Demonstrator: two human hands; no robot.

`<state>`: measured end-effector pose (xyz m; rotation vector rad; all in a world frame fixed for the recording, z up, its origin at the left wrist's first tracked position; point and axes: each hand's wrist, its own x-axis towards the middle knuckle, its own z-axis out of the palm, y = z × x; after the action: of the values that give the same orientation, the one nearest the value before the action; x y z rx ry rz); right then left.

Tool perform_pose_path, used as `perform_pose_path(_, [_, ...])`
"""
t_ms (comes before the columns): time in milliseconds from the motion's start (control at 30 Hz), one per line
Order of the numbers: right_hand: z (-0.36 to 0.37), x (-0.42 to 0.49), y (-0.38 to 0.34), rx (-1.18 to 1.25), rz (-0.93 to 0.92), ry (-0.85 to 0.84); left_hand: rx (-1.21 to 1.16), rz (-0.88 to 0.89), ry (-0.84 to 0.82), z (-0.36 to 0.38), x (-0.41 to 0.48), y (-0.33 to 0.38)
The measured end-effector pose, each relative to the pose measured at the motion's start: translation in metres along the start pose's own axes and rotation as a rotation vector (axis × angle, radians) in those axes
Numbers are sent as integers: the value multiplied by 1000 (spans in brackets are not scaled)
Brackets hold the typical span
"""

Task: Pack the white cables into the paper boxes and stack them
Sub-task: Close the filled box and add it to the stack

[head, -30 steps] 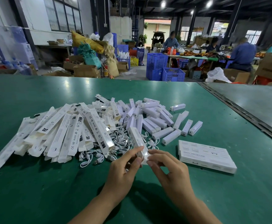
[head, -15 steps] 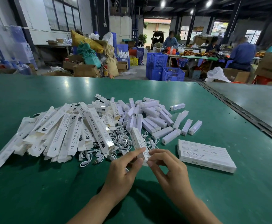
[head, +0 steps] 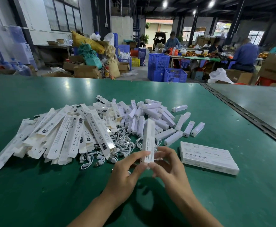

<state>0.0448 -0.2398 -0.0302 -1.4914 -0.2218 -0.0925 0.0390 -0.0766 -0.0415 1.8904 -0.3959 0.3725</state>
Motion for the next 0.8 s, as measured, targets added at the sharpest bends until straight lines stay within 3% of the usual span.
perform_pose_path(100, [-2,5,-8,450,326,-63,-5,9,-4,-2,-1,3])
perform_pose_path(233, [-7,5,-10,508,477,-186,21,11,-24,-5,0,-2])
perform_pose_path(367, [-1,1,-8,523,489,-253,-8,-17,-55,-3,0,-5])
perform_pose_path(433, [4,2,-6,601,446,-136,6,-22,-24,-2,0,-7])
perform_pose_path(600, [2,12,-2,835,377,387,73,-52,92,0,4,-15])
perform_pose_path(800, [-20,18,-2,923,473,622,79,-60,102,1,3,-19])
